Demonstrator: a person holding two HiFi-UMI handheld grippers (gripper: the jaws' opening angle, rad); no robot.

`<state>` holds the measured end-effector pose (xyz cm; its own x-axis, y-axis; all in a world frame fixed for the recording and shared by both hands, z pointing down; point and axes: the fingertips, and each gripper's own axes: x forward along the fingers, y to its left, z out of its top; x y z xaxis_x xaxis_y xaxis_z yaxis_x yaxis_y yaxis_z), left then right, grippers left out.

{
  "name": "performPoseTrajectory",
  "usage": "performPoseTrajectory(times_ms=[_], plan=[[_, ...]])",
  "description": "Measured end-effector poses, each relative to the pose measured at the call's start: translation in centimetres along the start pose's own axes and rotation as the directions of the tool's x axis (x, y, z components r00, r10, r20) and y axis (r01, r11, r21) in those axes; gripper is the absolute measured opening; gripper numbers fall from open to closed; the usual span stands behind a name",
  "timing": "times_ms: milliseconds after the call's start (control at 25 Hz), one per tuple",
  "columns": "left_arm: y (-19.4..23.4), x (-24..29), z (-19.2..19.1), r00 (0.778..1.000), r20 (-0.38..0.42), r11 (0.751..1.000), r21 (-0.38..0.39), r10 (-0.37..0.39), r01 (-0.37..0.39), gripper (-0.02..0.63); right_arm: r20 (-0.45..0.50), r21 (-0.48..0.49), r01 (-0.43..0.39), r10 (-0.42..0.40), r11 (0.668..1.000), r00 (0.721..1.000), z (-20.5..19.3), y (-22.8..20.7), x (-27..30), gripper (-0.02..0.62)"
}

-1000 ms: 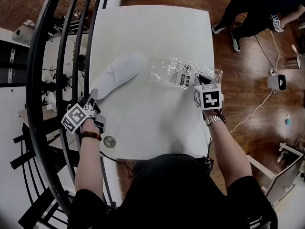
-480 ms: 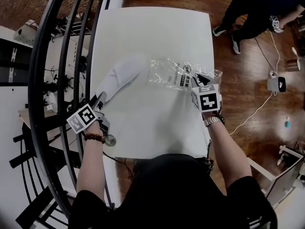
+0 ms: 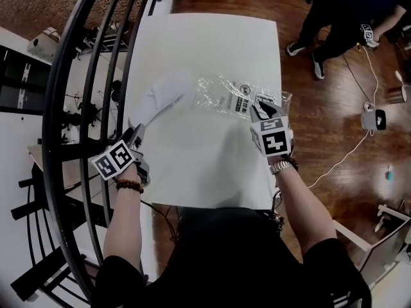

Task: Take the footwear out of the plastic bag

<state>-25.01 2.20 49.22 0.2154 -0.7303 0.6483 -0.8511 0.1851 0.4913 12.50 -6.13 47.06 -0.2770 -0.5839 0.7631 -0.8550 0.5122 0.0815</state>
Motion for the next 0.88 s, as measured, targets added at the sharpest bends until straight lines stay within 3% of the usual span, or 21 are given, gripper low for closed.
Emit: performPoseTrajectory(times_ms=[160, 480, 680, 880], plan=[[-3.4, -1.7, -1.9, 0.999, 0.023, 0.999, 0.036, -0.023, 0.022, 0.215, 0.054, -0.020, -0.045, 0.046, 0.999, 0.997, -0.3, 1.2, -2.6, 0.081], [-13.5, -5.9, -6.6, 0.988, 0.083, 0.975, 0.193, -0.129, 0.111, 0.099, 0.163, -0.112, -0.097, 0.115, 0.989, 0.980, -2.5, 3.2, -9.1, -0.008], [-19.8, -8.7, -9.4, 0.976, 0.096, 0.932, 0.328, -0.194, 0.153, 0.017, 0.225, -0.175, -0.128, 0.167, 0.976, 0.960, -3.6, 4.8, -13.3, -0.008], [-25.2, -11.5, -12.0, 0.964, 0.106, 0.875, 0.453, -0.243, 0.171, 0.017, 0.286, -0.224, -0.152, 0.214, 0.963, 0.934, -4.2, 6.2, -17.2, -0.008]])
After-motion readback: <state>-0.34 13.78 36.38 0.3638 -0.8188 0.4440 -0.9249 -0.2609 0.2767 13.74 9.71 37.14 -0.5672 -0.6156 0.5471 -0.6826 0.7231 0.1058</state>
